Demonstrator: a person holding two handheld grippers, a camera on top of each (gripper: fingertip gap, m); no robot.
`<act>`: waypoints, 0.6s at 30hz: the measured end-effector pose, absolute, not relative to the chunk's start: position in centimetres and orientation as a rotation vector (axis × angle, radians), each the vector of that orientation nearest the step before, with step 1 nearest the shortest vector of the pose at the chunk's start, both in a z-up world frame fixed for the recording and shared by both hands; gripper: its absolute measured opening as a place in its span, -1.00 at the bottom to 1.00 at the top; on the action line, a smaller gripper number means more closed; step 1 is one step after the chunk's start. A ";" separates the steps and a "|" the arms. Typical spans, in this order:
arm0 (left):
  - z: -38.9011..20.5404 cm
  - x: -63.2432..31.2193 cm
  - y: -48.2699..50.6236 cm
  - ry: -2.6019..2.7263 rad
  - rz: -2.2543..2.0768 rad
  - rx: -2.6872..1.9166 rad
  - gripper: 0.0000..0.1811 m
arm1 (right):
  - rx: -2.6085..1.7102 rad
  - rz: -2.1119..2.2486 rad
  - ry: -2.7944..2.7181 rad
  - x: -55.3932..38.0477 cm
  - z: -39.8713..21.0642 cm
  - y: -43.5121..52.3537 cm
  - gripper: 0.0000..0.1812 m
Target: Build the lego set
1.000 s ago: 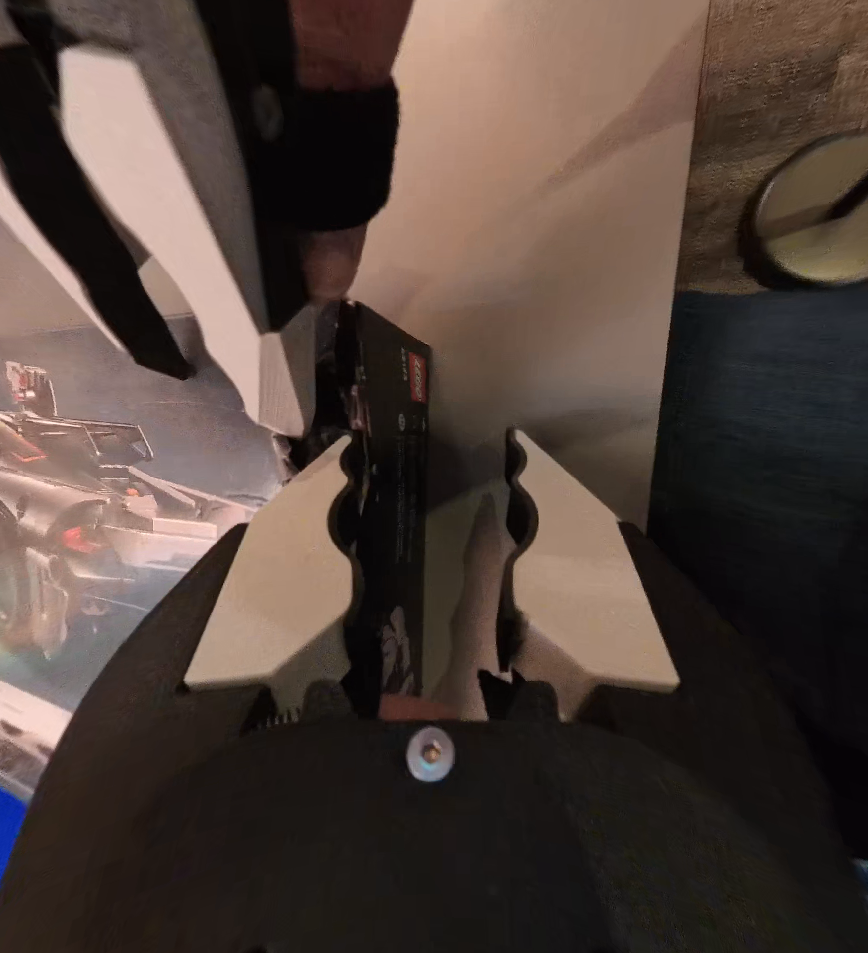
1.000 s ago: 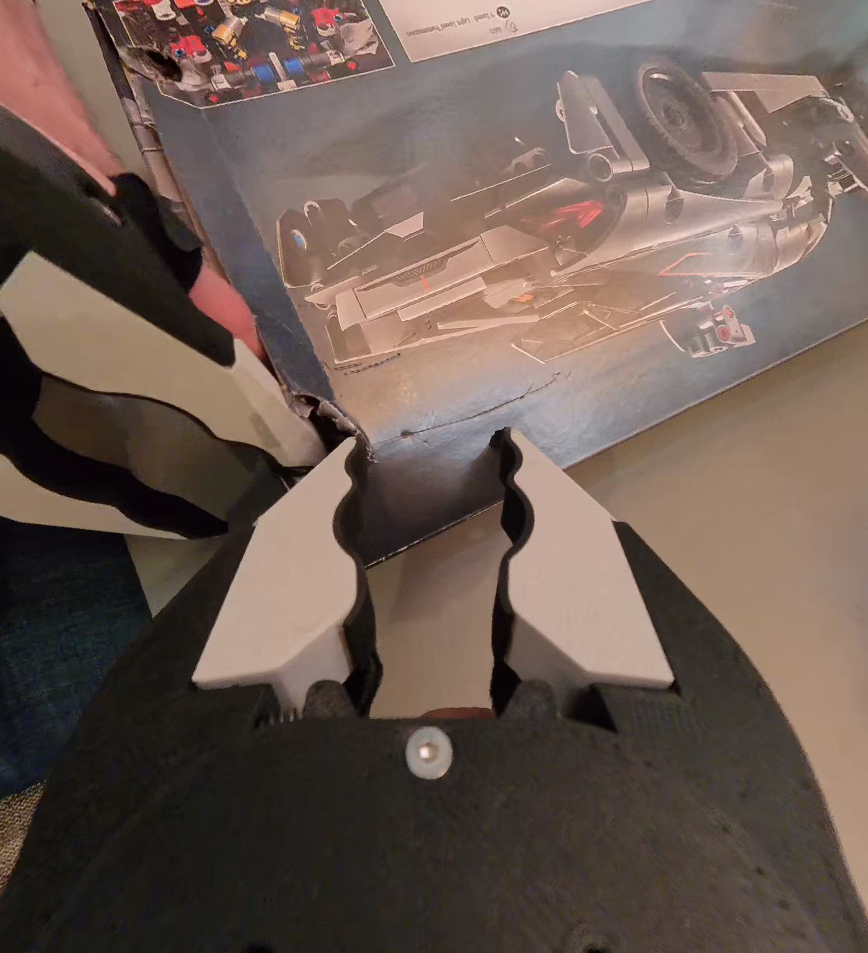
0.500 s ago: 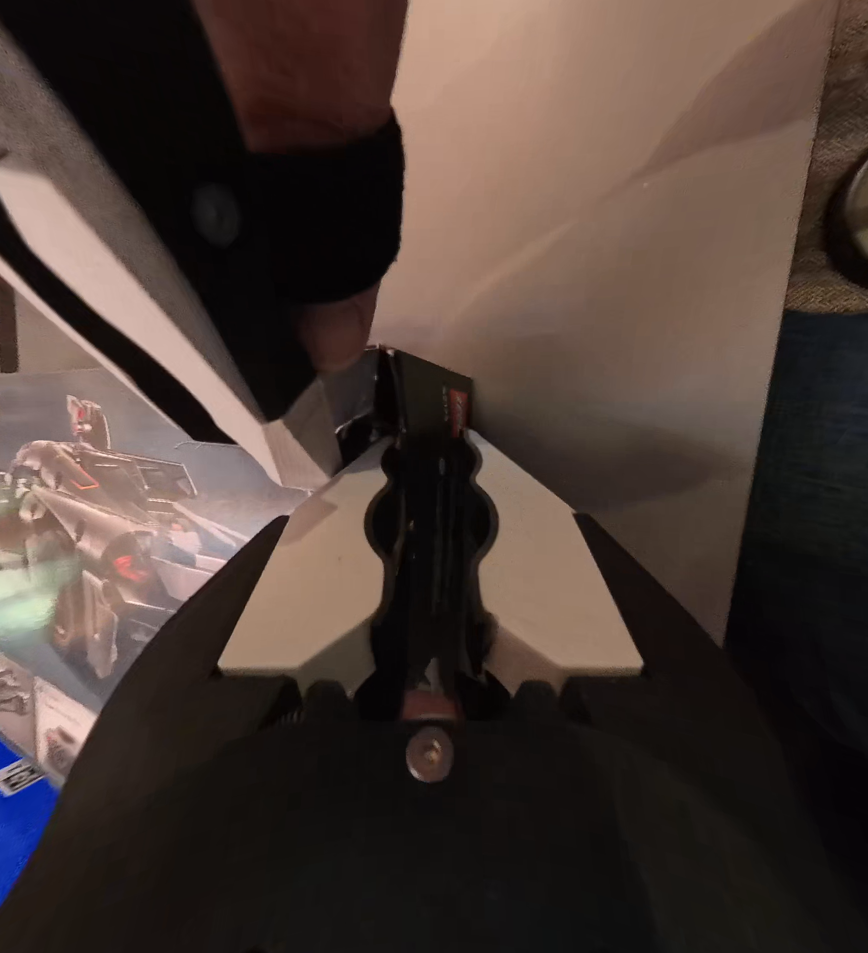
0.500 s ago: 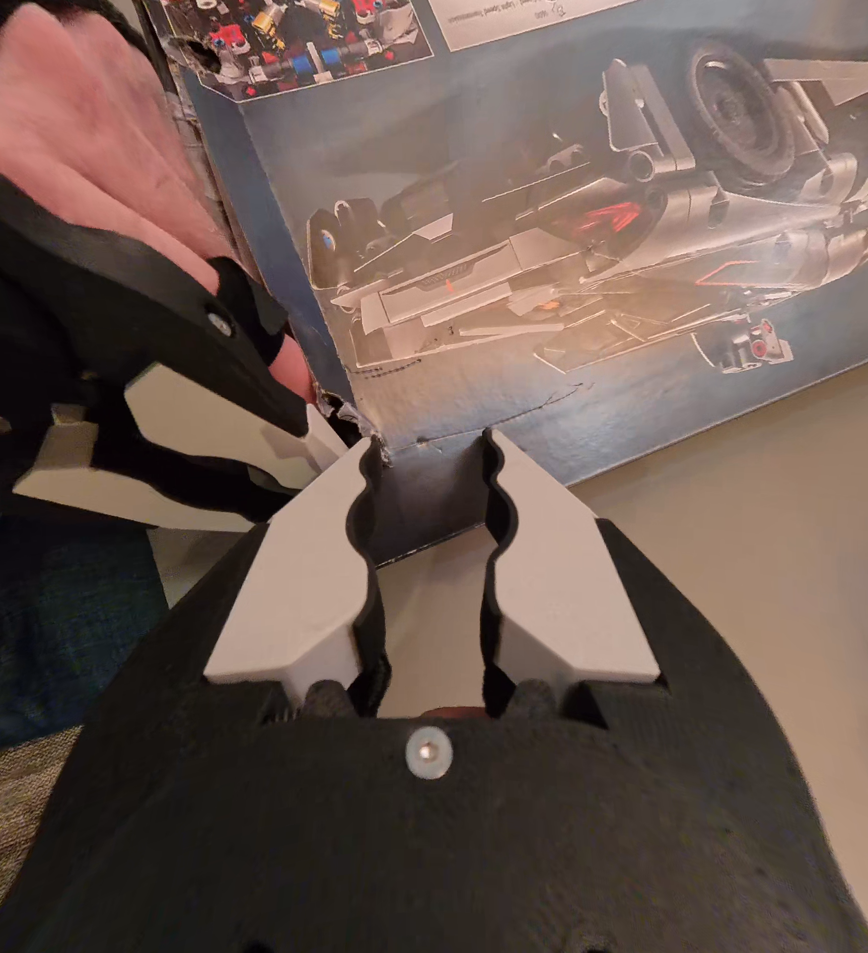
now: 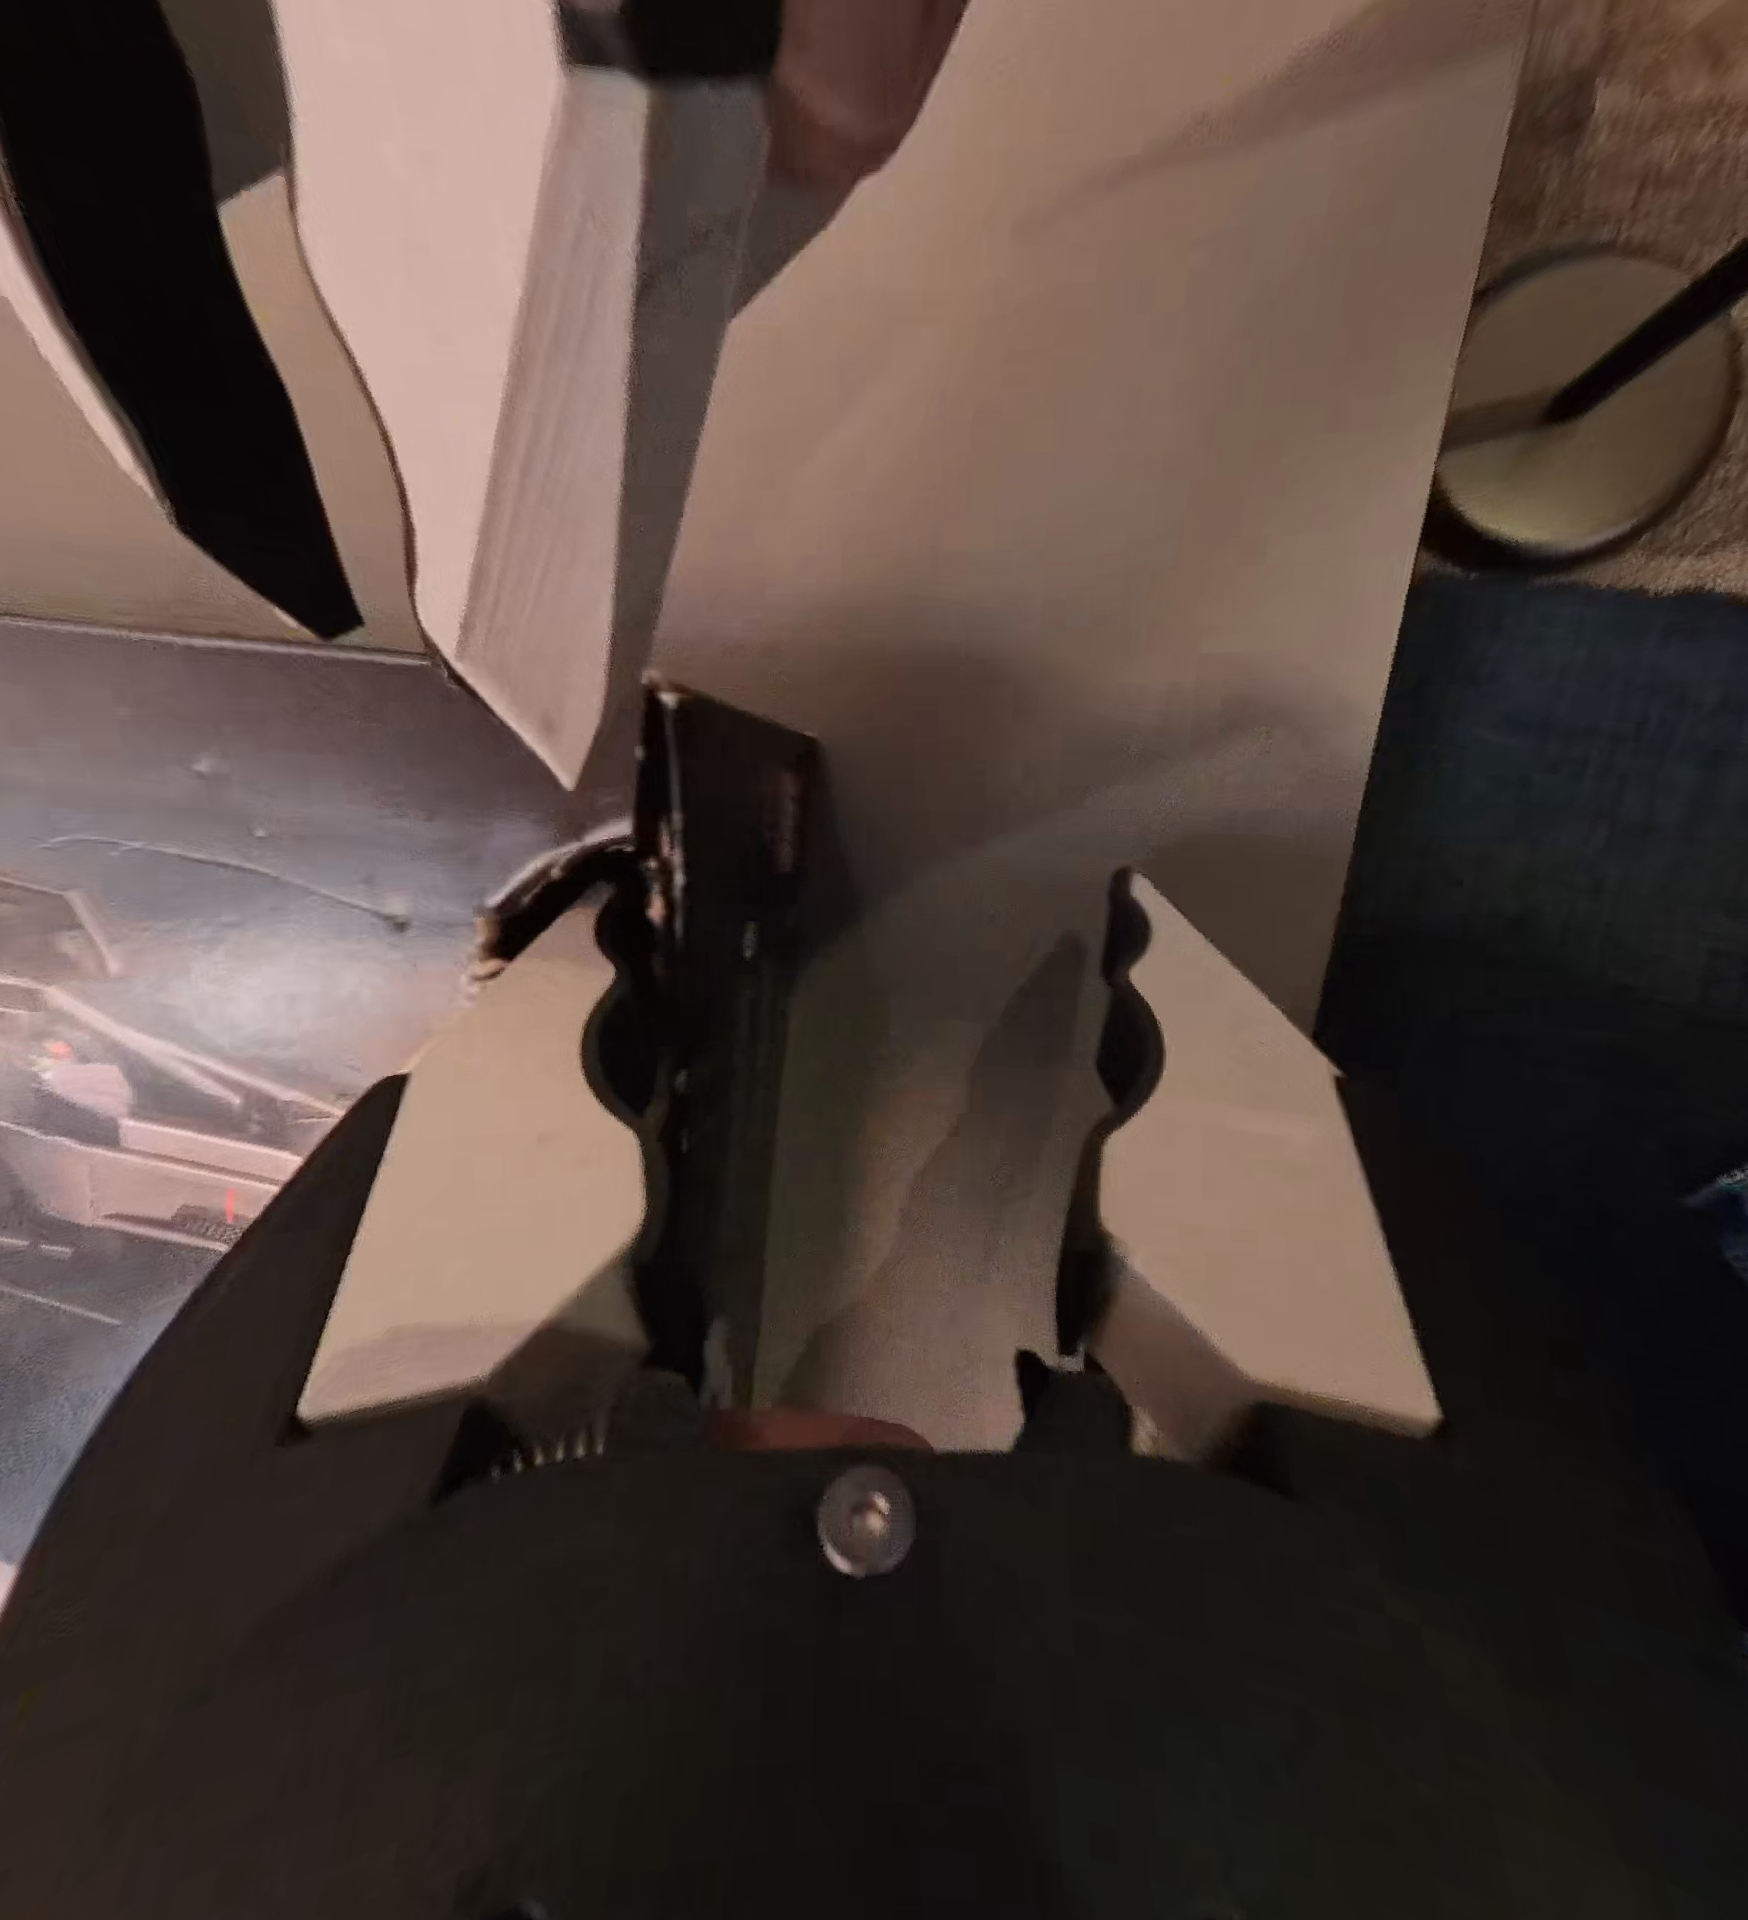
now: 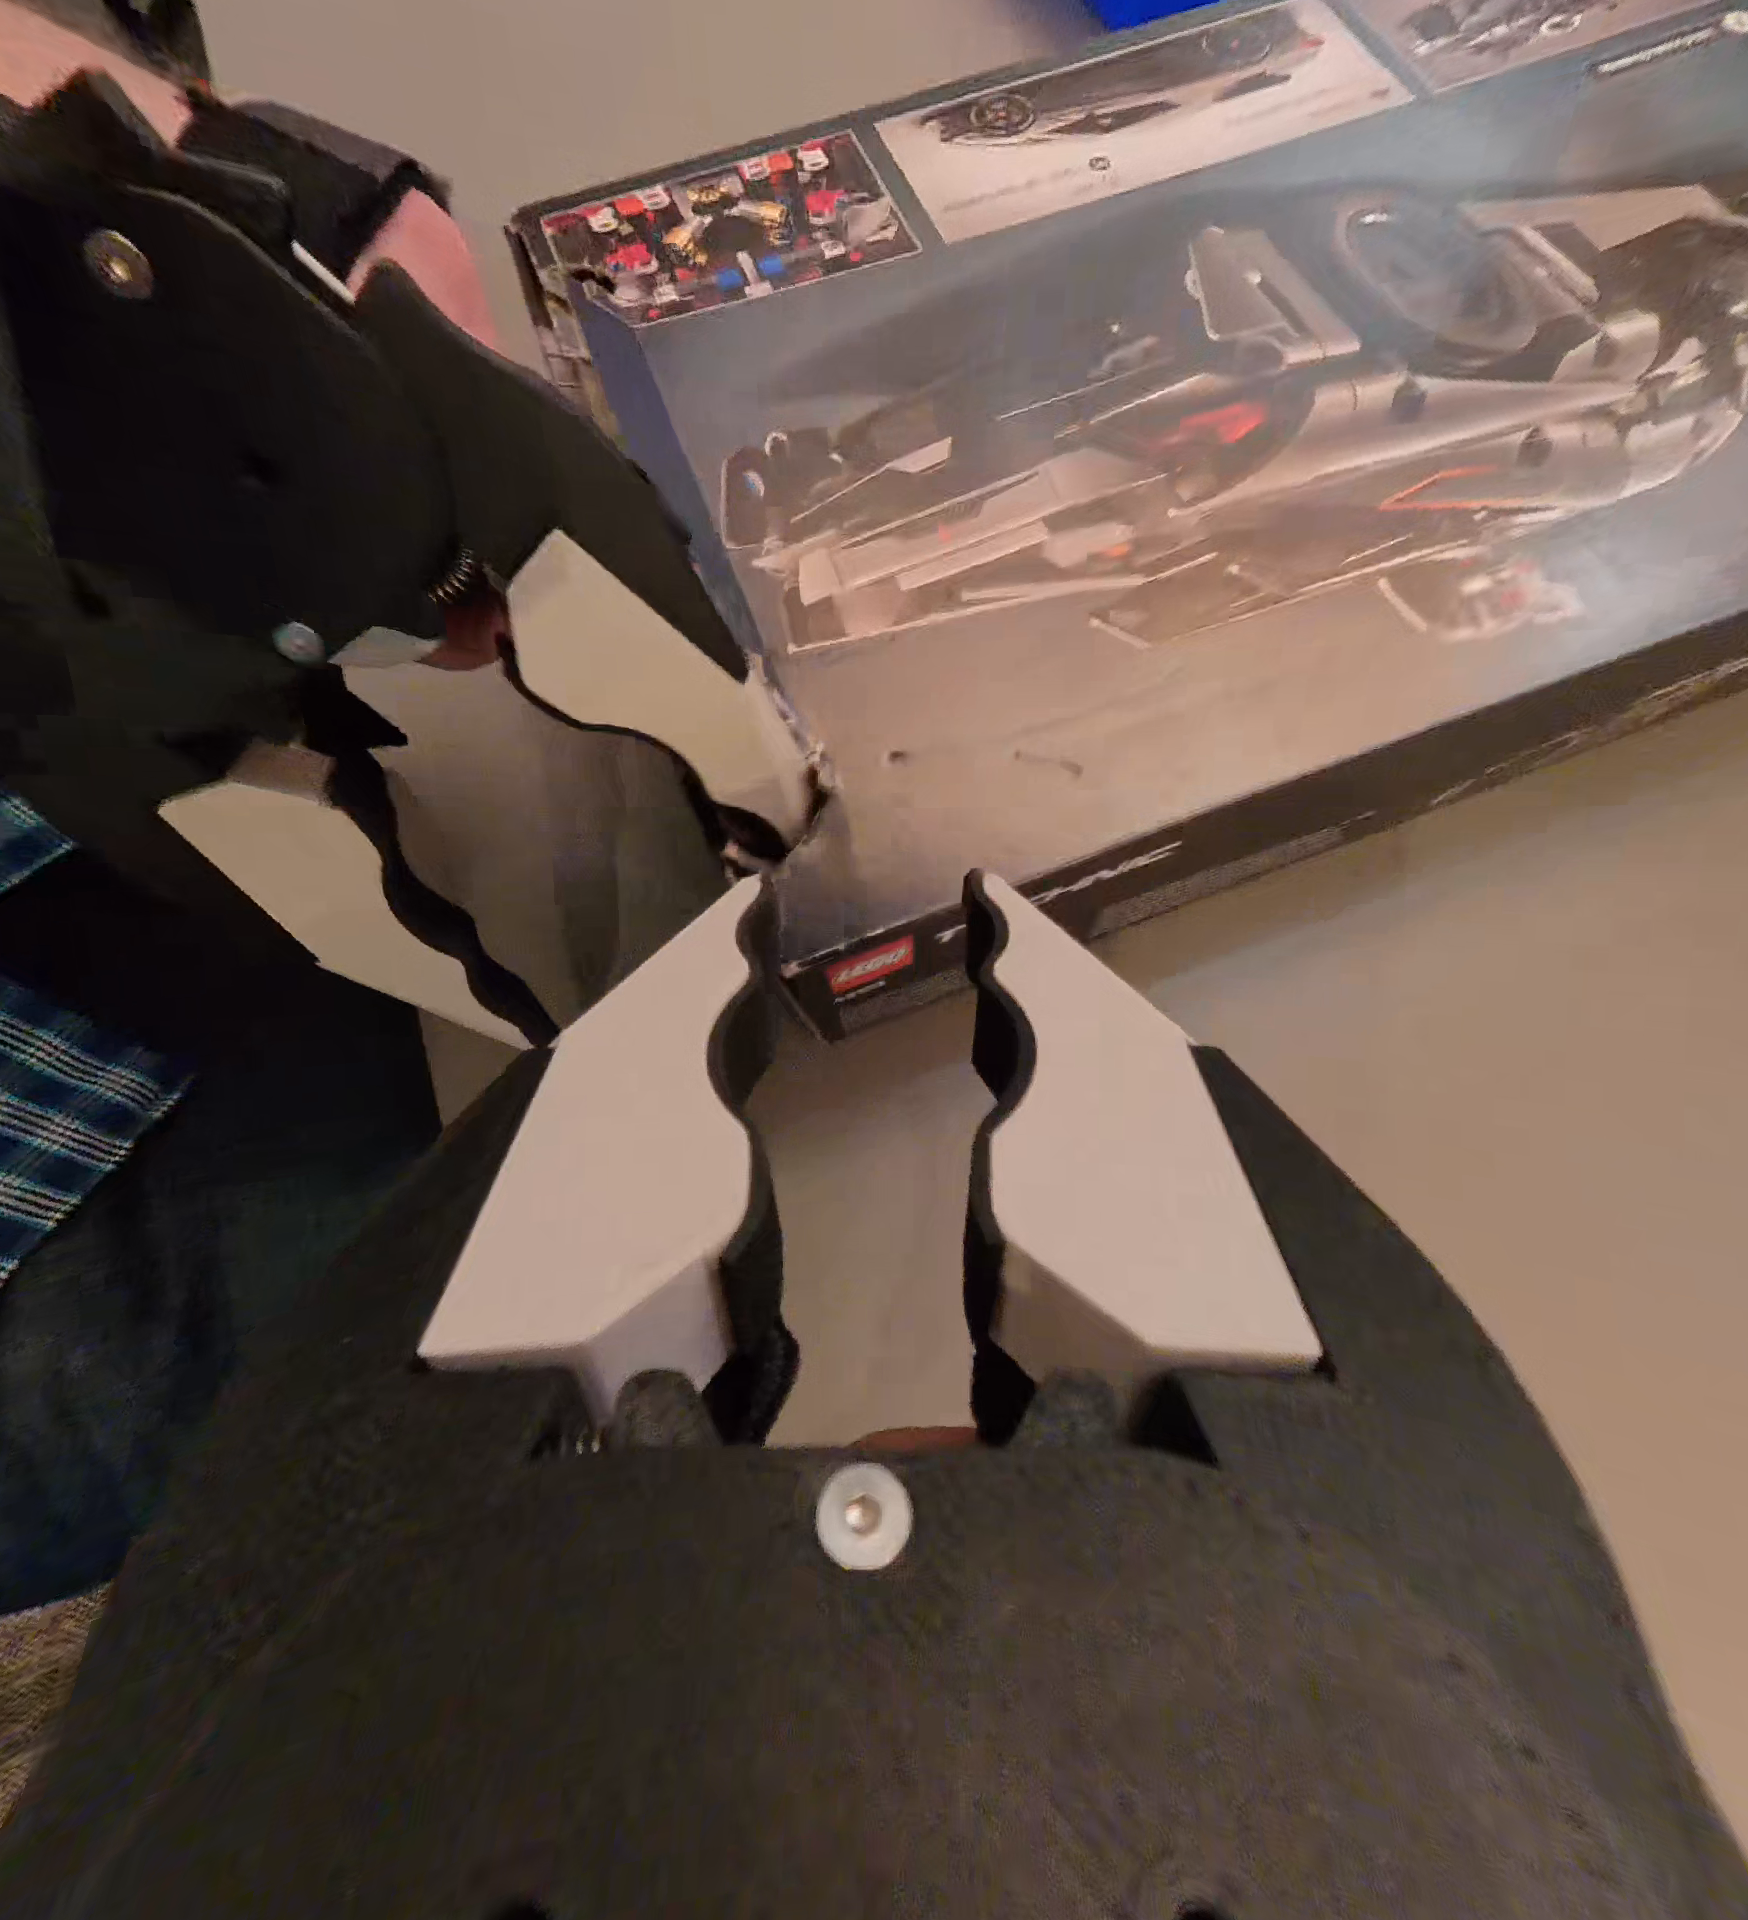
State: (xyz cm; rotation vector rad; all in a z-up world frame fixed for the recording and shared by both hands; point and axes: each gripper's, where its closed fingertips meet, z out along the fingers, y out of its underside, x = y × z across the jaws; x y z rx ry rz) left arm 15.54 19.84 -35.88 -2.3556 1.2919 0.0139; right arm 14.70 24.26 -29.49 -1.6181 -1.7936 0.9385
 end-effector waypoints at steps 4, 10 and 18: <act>-35.6 15.4 20.3 1.211 -0.076 -2.425 -0.16 | -1.609 0.975 -1.797 14.4 -30.1 23.1 -0.70; -33.9 14.3 22.5 1.106 0.029 -2.294 -0.76 | -1.618 0.960 -1.729 15.1 -30.2 23.4 -0.74; -33.1 14.1 22.1 1.117 0.144 -2.132 -0.82 | -1.589 0.995 -1.565 15.9 -31.3 21.3 -0.83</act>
